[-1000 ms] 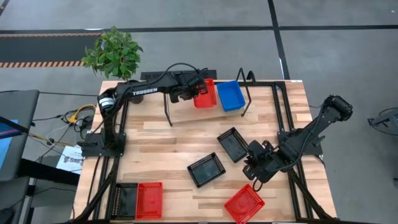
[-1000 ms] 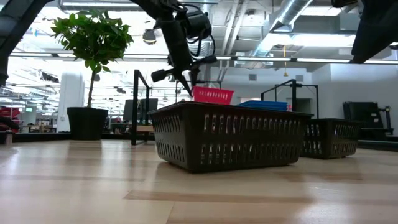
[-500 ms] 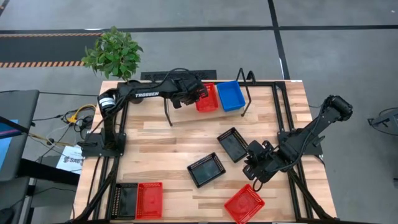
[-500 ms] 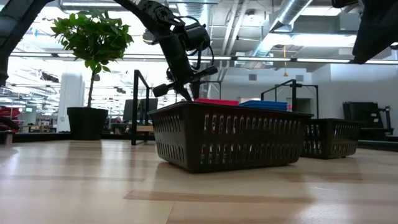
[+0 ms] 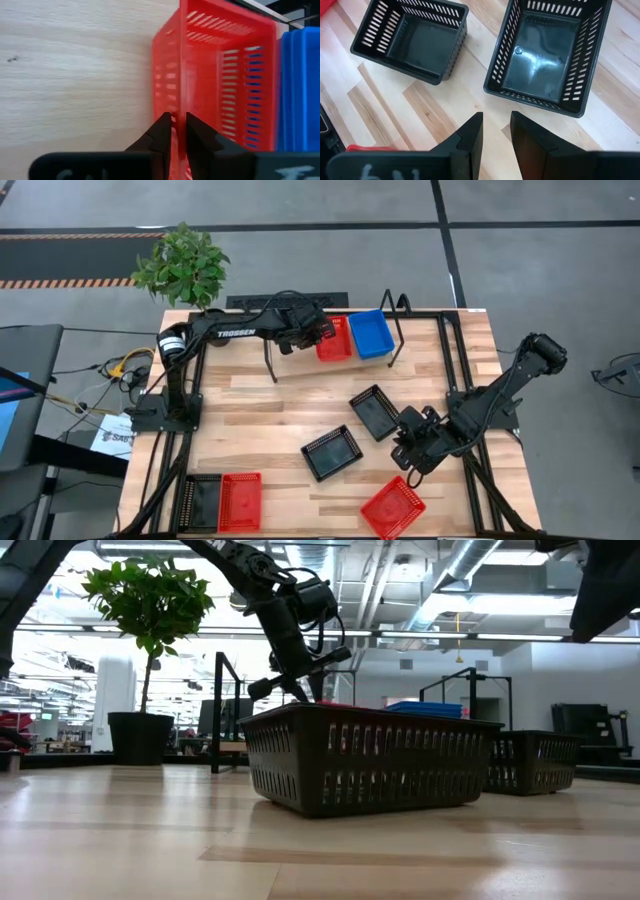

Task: Stack baskets on shelf by color
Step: Put the top left red bin on the shelf

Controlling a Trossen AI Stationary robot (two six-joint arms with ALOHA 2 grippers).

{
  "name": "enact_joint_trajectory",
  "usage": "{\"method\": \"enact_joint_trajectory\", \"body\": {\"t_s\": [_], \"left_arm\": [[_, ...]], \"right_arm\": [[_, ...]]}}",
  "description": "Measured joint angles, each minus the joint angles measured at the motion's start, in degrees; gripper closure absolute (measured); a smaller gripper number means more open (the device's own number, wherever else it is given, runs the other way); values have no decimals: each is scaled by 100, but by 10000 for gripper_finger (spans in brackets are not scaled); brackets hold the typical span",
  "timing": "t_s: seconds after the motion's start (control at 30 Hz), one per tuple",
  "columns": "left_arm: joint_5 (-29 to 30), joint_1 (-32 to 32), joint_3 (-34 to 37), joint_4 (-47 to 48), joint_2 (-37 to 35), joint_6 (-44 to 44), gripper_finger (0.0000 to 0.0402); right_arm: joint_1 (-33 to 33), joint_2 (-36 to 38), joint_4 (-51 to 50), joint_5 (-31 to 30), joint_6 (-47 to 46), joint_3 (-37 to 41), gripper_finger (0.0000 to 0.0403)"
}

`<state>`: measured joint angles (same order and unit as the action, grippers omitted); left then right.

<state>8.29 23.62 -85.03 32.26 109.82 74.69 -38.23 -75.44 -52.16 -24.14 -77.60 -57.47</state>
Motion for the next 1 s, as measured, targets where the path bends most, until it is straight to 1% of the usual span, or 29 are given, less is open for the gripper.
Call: {"method": "enact_joint_trajectory", "body": {"t_s": [0.13,0.23,0.57,0.83,0.9,1.0], "left_arm": [[53,-2,0,14,0,-4,348],[53,0,0,12,0,-6,343],[11,0,-2,-10,0,-123,356],[11,0,-2,-25,0,-230,356],[10,0,-2,-35,0,-396,356],[-26,0,-4,-54,0,-933,356]], "right_arm": [[-3,0,9,5,-30,0,281],[-3,0,33,5,-39,0,281],[-3,0,39,4,-44,0,281],[-3,0,42,2,-58,0,281],[-3,0,46,-4,-65,0,281],[-3,0,44,-17,-140,0,281]]}}
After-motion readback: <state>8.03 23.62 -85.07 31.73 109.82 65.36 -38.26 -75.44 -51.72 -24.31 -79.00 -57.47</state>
